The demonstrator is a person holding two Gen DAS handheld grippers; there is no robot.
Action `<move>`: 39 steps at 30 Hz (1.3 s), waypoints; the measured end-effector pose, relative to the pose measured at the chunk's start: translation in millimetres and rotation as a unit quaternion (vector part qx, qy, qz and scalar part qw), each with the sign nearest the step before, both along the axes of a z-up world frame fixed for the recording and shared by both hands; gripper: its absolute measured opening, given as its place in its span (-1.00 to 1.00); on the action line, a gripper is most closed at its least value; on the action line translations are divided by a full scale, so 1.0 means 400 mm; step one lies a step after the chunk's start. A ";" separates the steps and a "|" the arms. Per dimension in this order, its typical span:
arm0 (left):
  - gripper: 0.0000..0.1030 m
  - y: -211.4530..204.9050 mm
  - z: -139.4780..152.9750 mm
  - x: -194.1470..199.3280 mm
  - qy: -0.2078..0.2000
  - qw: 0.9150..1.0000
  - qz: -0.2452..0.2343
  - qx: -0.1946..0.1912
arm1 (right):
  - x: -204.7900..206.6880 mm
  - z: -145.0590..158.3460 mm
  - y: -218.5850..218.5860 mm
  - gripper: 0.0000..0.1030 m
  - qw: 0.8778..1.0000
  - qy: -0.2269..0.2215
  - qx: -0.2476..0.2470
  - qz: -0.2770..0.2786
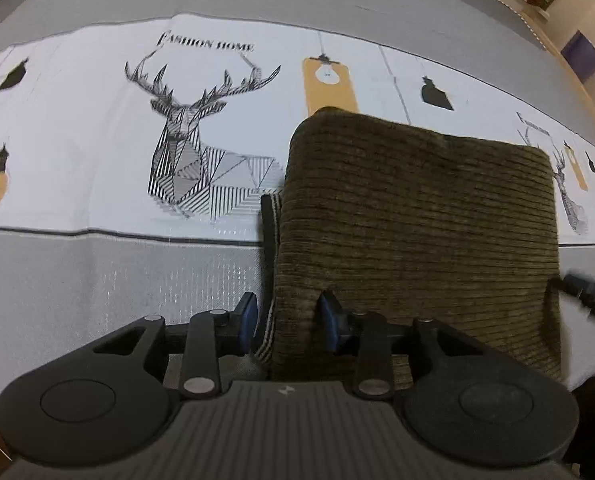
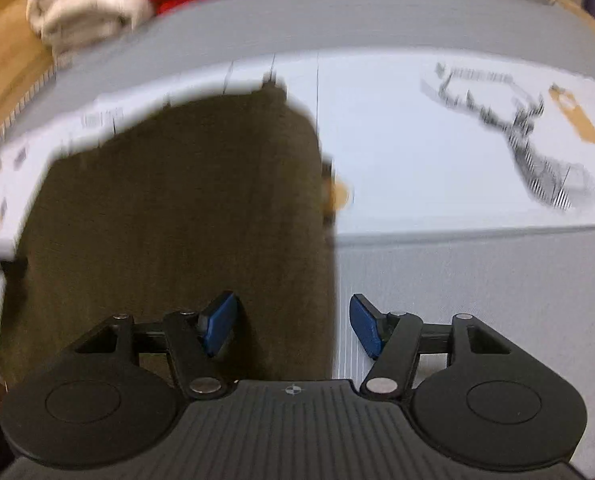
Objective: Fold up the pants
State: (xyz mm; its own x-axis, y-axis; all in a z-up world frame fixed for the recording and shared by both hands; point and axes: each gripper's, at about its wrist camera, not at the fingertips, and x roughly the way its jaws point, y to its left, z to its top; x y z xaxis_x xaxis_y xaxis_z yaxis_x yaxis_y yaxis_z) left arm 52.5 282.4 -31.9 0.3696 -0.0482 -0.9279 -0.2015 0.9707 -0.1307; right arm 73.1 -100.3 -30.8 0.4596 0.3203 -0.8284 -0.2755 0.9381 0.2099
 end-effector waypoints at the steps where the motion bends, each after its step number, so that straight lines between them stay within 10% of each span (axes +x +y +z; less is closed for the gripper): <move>1: -0.24 -0.006 0.010 0.002 -0.002 1.000 -0.005 0.007 | 0.002 0.012 -0.003 0.23 1.000 -0.017 0.008 -0.006; 6: -0.23 -0.044 0.073 0.014 -0.074 0.994 -0.030 0.069 | 0.052 0.061 0.004 0.25 0.994 -0.095 0.036 -0.036; 10: -0.26 -0.064 0.105 0.036 -0.113 0.992 -0.033 0.045 | 0.138 0.018 0.045 0.20 0.995 -0.091 0.008 -0.040; 15: -0.37 -0.088 0.017 0.075 -0.033 0.994 -0.061 0.086 | 0.204 -0.057 0.101 0.12 0.996 -0.069 -0.049 -0.035; 26: -0.19 -0.058 -0.001 0.077 -0.031 0.996 -0.051 0.067 | 0.277 -0.065 0.107 0.37 0.998 -0.025 -0.052 -0.039; 39: 0.11 -0.130 0.068 -0.020 -0.101 0.987 -0.106 0.067 | -0.036 0.104 -0.003 0.40 0.997 -0.046 -0.015 0.052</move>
